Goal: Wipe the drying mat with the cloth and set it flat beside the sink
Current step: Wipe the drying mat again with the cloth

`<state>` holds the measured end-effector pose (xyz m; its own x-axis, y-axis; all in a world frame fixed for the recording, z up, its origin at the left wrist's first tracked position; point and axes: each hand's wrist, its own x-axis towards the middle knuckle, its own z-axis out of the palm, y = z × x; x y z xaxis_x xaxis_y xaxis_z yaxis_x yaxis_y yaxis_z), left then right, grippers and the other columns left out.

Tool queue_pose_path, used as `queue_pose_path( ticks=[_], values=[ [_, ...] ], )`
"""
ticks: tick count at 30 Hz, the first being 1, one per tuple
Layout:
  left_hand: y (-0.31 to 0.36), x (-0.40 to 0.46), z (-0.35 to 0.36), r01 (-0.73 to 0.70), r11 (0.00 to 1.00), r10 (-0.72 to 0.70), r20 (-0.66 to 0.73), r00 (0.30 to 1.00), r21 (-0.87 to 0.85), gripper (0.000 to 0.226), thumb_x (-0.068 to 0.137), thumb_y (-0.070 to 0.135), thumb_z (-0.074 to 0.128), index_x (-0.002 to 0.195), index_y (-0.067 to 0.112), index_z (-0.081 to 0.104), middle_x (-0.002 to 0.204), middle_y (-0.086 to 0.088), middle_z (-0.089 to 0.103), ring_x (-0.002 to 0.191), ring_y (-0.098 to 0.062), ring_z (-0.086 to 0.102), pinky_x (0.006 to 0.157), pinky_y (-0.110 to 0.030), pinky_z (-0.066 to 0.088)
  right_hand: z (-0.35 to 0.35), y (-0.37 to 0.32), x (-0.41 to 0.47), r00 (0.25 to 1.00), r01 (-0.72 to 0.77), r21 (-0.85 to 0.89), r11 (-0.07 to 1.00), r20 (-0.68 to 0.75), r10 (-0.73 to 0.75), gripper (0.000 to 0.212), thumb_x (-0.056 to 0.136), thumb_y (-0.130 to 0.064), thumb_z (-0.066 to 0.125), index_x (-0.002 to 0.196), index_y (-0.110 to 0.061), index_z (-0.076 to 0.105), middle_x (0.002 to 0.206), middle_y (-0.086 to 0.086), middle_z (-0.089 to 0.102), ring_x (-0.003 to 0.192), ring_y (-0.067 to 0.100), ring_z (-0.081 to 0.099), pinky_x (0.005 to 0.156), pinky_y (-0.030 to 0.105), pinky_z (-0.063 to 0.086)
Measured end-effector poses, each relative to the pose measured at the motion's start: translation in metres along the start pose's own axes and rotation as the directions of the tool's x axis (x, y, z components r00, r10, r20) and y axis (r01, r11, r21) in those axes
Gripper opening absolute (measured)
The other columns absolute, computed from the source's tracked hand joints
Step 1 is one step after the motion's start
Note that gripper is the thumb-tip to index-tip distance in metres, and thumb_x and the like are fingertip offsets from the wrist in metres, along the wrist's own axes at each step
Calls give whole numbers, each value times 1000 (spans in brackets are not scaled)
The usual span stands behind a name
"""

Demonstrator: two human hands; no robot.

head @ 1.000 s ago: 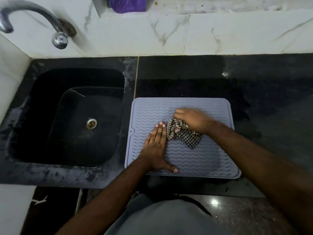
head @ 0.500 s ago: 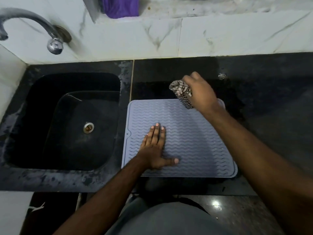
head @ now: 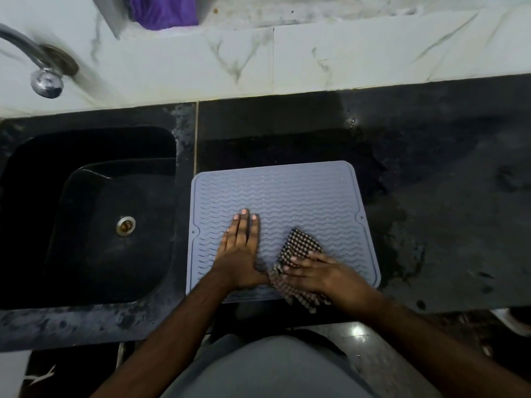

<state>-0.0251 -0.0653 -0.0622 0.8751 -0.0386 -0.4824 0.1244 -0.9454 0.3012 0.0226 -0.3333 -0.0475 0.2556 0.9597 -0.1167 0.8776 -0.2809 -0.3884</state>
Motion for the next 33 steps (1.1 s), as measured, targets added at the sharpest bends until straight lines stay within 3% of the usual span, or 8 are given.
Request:
queue_pose_path(
  ticks=[3,7,11,16,20,22,26,33],
  values=[
    [-1,-1,-3,-9,1000,9,9,1000,-15,147,52,104,45,146,30,-41,150,1,-52,133,-16,-53,112,-42,-19,-24,37,-30,996,49,69,996,71,-54,40,104,-31,40,138,-43,55,151,-24,43,149,2,24,121,35,18],
    [3,-2,-9,-17,1000,18,41,999,-21,148,54,101,50,143,29,-45,147,-1,-56,130,-19,-55,112,-42,-21,-66,71,-60,995,-45,162,986,91,30,29,95,-17,58,111,-32,76,131,-20,64,137,3,45,115,38,33],
    [12,-6,-15,23,999,-25,52,998,35,148,61,94,56,145,20,-41,147,-7,-53,137,-25,-46,115,-42,-19,-97,73,-62,951,-208,61,976,246,187,31,86,-26,65,114,-39,67,120,-23,66,116,1,59,97,34,49],
    [49,3,-15,-148,987,152,-53,987,62,131,71,86,51,158,17,-18,159,-9,-37,145,-25,-37,124,-50,-7,-87,42,-20,973,-227,456,861,72,218,35,91,-27,64,125,-18,59,120,-7,65,114,4,60,96,28,48],
    [69,15,-4,-163,983,167,-43,985,84,133,69,91,50,158,19,-18,163,-6,-31,149,-26,-31,123,-50,-9,-65,58,15,950,-287,10,958,131,283,38,94,-51,46,123,-26,50,124,-3,52,112,14,54,85,38,50],
    [66,16,0,-145,981,151,-37,988,130,137,64,98,42,158,19,-20,163,-6,-32,149,-27,-31,123,-49,-10,-56,69,22,960,-263,-124,957,66,273,26,98,-45,44,118,-28,44,119,-4,50,108,15,56,78,40,53],
    [65,20,0,-141,981,139,18,990,134,139,65,98,42,156,17,-24,160,-8,-37,146,-29,-36,121,-50,-15,-50,94,30,987,-144,-252,957,36,158,28,99,-38,32,119,-24,47,118,1,54,105,19,59,76,39,56],
    [71,20,-8,-111,987,98,120,988,112,136,70,90,52,155,18,-26,156,-7,-43,143,-29,-40,119,-49,-19,-92,161,79,995,-100,-282,954,-15,100,17,99,-28,47,116,-27,51,117,0,59,108,18,58,87,36,53]
  ],
)
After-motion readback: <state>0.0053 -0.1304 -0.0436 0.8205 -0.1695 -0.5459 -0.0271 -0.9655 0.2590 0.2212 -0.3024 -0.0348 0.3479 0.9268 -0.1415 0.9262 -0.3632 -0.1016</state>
